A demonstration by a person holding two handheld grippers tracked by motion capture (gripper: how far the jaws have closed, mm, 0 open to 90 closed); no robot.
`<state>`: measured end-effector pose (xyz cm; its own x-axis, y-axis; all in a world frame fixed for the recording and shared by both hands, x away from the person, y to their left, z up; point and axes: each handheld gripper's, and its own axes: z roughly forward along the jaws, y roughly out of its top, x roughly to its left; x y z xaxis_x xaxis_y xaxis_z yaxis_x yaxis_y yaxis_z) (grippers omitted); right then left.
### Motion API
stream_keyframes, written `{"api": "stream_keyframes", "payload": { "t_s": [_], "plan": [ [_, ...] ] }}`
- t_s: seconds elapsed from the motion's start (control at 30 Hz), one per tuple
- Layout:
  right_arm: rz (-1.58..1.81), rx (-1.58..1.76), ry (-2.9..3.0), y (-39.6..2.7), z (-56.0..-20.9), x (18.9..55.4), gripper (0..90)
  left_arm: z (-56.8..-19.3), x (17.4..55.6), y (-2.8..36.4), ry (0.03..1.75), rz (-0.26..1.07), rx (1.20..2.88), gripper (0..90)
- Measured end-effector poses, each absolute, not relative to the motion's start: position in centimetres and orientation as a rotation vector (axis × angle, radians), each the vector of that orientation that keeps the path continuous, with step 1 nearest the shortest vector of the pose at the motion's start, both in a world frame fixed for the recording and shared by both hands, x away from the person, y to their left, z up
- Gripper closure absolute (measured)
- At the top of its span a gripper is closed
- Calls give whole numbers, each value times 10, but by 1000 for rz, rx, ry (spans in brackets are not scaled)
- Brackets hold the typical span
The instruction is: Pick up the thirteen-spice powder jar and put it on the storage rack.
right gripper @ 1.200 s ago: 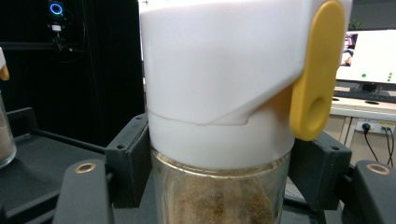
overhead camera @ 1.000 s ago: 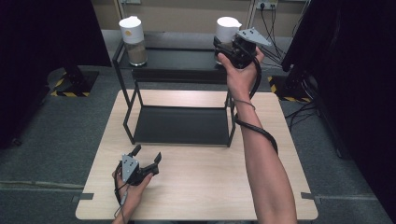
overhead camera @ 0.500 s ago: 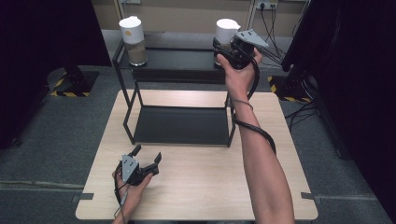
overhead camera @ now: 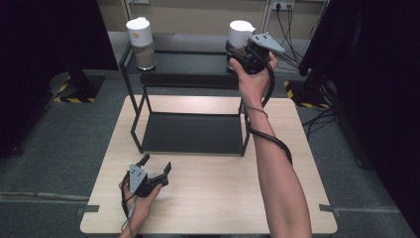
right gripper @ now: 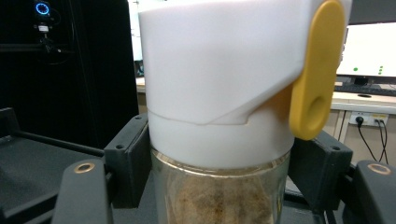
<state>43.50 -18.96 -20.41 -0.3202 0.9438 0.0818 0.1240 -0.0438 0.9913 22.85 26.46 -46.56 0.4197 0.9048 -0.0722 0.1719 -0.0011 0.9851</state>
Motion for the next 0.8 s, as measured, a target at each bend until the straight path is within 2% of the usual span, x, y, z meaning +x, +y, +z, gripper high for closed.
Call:
{"api": "stream_keyframes", "payload": {
  "t_s": [0.1,0.37,0.8],
  "plan": [
    [1448,1171,1511,-190,-204,435,288,-466,228,265,1008,770,1479,121],
    [1473,1210,1492,-190,-205,430,118,-466,228,264,1007,773,1478,121],
    [1485,1201,1477,-193,-207,415,79,-466,228,264,1006,776,1479,121]
  ]
}}
